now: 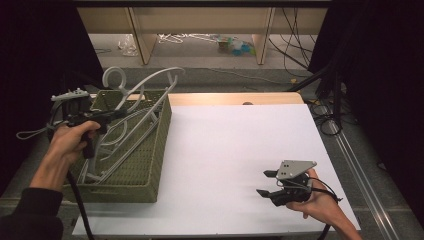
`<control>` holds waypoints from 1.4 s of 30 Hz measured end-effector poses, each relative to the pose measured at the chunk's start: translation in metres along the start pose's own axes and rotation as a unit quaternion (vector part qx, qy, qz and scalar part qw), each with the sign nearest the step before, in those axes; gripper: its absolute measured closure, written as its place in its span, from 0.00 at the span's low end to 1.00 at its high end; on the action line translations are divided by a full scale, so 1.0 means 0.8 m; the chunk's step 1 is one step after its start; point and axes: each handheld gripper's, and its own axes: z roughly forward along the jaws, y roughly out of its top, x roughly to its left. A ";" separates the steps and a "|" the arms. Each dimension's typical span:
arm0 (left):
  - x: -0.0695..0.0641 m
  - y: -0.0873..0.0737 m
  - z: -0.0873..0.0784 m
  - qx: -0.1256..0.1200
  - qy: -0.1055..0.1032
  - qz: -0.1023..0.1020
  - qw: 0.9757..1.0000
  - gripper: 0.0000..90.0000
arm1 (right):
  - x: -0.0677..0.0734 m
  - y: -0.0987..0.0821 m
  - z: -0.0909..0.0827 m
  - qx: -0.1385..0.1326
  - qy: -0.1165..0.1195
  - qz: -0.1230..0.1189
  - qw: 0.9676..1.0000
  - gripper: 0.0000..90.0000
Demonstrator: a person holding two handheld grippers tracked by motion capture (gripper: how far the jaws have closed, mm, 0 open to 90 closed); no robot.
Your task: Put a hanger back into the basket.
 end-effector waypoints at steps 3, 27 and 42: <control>0.018 -0.006 -0.004 0.000 0.010 -0.006 1.000 0.88 | 0.000 -0.001 0.001 -0.001 -0.002 0.000 1.000 0.42; 0.074 -0.069 -0.012 0.078 0.025 0.001 0.997 0.88 | 0.000 -0.003 0.006 0.012 0.009 -0.003 1.000 0.42; 0.095 -0.098 -0.001 0.108 0.078 -0.041 0.990 0.85 | 0.000 -0.006 0.008 0.019 0.010 -0.002 1.000 0.41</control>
